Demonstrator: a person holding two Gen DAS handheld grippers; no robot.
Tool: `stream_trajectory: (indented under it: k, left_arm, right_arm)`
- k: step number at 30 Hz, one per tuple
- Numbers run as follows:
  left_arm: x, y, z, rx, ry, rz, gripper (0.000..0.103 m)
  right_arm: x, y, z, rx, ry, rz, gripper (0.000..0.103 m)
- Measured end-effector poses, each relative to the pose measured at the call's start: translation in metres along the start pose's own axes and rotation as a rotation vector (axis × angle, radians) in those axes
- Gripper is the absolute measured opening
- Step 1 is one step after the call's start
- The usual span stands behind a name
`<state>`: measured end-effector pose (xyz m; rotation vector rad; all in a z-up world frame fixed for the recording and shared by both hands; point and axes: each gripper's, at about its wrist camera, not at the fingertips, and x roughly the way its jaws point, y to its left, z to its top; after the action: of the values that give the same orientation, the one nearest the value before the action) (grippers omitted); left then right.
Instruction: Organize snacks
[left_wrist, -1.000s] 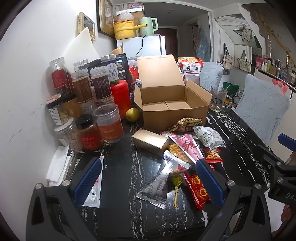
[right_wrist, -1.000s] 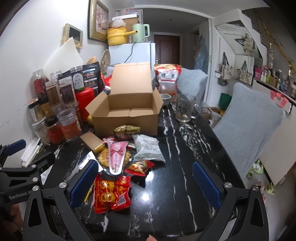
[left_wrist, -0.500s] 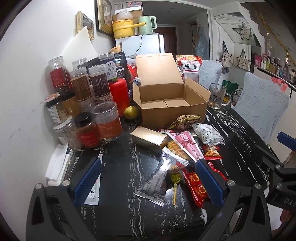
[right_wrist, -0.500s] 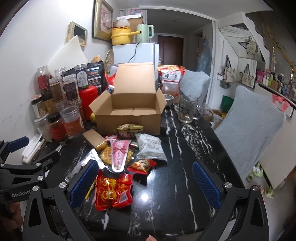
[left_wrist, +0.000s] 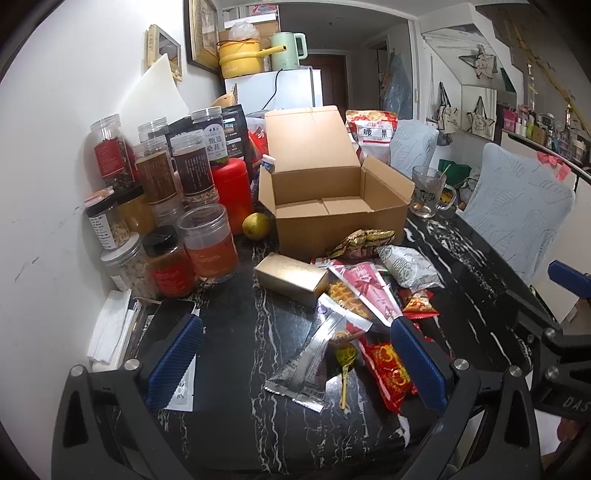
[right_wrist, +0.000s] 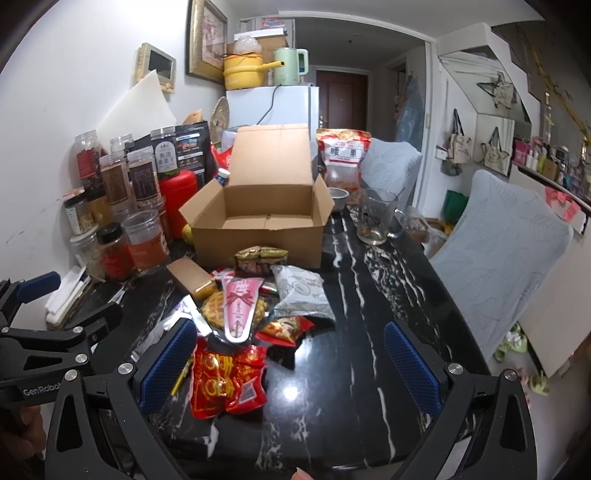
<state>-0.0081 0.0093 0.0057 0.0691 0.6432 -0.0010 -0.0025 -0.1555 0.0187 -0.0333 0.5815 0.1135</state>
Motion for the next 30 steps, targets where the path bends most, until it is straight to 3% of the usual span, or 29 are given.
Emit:
stream_trajectory:
  k: [30]
  left_arm:
    - [-0.0038, 0.0096, -0.0061, -0.034, 0.016, -0.003, 0.103]
  right_arm:
    - [-0.0001, 0.0057, -0.0026, -0.007, 0.008, 0.029, 0.103]
